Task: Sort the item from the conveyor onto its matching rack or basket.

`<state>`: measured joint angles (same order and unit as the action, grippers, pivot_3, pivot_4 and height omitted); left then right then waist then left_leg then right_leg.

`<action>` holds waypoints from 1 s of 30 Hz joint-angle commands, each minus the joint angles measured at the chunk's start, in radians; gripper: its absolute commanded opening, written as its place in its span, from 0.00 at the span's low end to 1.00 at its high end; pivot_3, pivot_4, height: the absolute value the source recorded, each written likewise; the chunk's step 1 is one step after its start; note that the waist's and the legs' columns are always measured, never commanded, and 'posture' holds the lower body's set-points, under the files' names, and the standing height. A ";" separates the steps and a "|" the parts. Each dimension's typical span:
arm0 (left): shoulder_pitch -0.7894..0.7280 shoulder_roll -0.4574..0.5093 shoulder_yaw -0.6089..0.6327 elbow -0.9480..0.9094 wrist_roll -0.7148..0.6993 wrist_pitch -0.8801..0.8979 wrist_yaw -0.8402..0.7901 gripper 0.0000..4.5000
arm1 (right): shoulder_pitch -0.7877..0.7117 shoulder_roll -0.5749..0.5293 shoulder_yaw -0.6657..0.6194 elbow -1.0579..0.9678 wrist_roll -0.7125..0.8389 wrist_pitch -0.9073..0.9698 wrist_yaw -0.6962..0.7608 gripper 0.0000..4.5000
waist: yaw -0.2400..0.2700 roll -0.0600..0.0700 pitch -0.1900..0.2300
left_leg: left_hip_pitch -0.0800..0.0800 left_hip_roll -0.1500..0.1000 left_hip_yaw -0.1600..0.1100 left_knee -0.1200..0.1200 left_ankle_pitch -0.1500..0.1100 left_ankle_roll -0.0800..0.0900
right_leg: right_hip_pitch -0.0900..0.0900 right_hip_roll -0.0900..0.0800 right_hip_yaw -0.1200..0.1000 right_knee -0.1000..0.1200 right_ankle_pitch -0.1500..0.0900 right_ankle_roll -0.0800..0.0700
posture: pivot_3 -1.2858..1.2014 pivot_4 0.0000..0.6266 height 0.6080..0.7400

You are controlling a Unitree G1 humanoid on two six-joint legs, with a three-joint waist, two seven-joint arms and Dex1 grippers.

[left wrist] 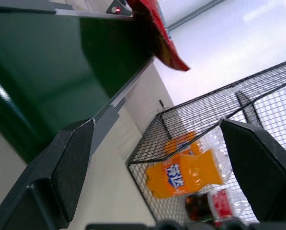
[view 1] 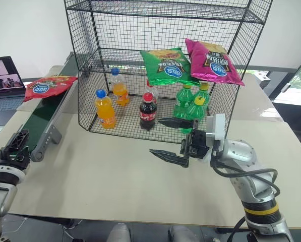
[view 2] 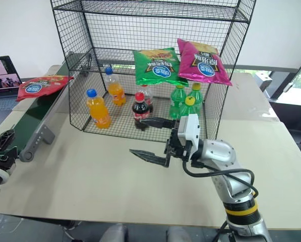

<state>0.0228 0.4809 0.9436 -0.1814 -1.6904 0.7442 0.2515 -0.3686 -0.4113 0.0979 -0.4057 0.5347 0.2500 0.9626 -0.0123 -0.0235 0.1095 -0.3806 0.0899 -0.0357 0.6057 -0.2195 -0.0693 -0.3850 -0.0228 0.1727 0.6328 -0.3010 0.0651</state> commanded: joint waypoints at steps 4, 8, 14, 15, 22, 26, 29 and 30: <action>0.019 0.052 0.056 0.065 -0.097 -0.058 0.011 0.99 | -0.037 0.012 -0.016 -0.010 0.027 -0.028 0.006 1.00 | -0.002 0.000 0.000 | 0.000 0.000 0.000 -0.002 0.000 0.000 | -0.001 0.000 0.000 0.000 0.000 -0.001 | 0.52 0.24 1.00; 0.010 0.061 0.067 0.134 -0.119 -0.087 0.008 0.99 | -0.051 0.016 -0.021 -0.013 0.035 -0.021 0.003 1.00 | -0.002 0.000 0.000 | 0.000 0.000 0.000 -0.002 0.000 0.000 | -0.001 0.000 0.000 0.000 -0.001 -0.001 | 0.52 0.24 1.00; -0.007 0.070 0.048 0.173 -0.123 -0.099 -0.003 0.99 | -0.046 0.012 -0.026 -0.017 0.051 -0.026 0.011 1.00 | 0.001 0.000 0.000 | 0.000 0.000 0.000 -0.002 0.001 -0.001 | -0.001 0.000 0.000 -0.001 -0.001 -0.001 | 0.52 0.24 1.00; -0.006 0.073 0.047 0.179 -0.121 -0.098 -0.008 0.99 | -0.045 0.011 -0.027 -0.022 0.055 -0.025 0.011 1.00 | 0.001 0.000 0.000 | 0.000 0.000 0.000 -0.002 0.001 -0.001 | -0.001 0.000 0.000 -0.001 -0.001 -0.001 | 0.52 0.24 1.00; -0.015 0.096 0.044 0.208 -0.120 -0.090 -0.029 0.99 | -0.061 -0.001 -0.036 -0.055 0.067 -0.035 0.020 1.00 | -0.002 0.000 0.000 | 0.000 0.000 0.000 -0.006 0.002 -0.004 | -0.002 0.000 0.000 -0.001 -0.001 -0.001 | 0.52 0.24 1.00; -0.017 0.099 0.038 0.213 -0.114 -0.089 -0.038 0.99 | -0.074 -0.009 -0.041 -0.048 0.064 -0.033 0.021 1.00 | -0.002 0.000 0.000 | 0.000 0.000 0.000 -0.006 0.002 -0.004 | -0.002 0.000 0.000 -0.002 -0.001 -0.001 | 0.52 0.24 1.00; -0.022 0.101 0.035 0.220 -0.111 -0.088 -0.047 0.99 | -0.082 -0.007 -0.038 -0.040 0.060 -0.033 0.020 1.00 | -0.002 0.000 0.000 | 0.001 0.000 0.000 -0.007 0.002 -0.004 | -0.002 0.000 0.000 -0.002 -0.001 -0.001 | 0.52 0.24 1.00; -0.024 0.102 0.033 0.223 -0.109 -0.088 -0.051 0.99 | -0.083 -0.006 -0.037 -0.038 0.058 -0.034 0.019 1.00 | -0.002 0.000 0.000 | 0.001 0.000 0.000 -0.007 0.002 -0.004 | -0.002 0.000 0.000 -0.002 -0.001 -0.001 | 0.52 0.24 1.00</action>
<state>0.0082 0.5591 0.9749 0.0494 -1.8036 0.6576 0.2208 -0.4282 -0.4193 0.0789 -0.4224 0.5743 0.2416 0.9809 -0.0140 -0.0238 0.1091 -0.3800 0.0899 -0.0356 0.5986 -0.2171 -0.0736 -0.3872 -0.0229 0.1723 0.6311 -0.3016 0.0638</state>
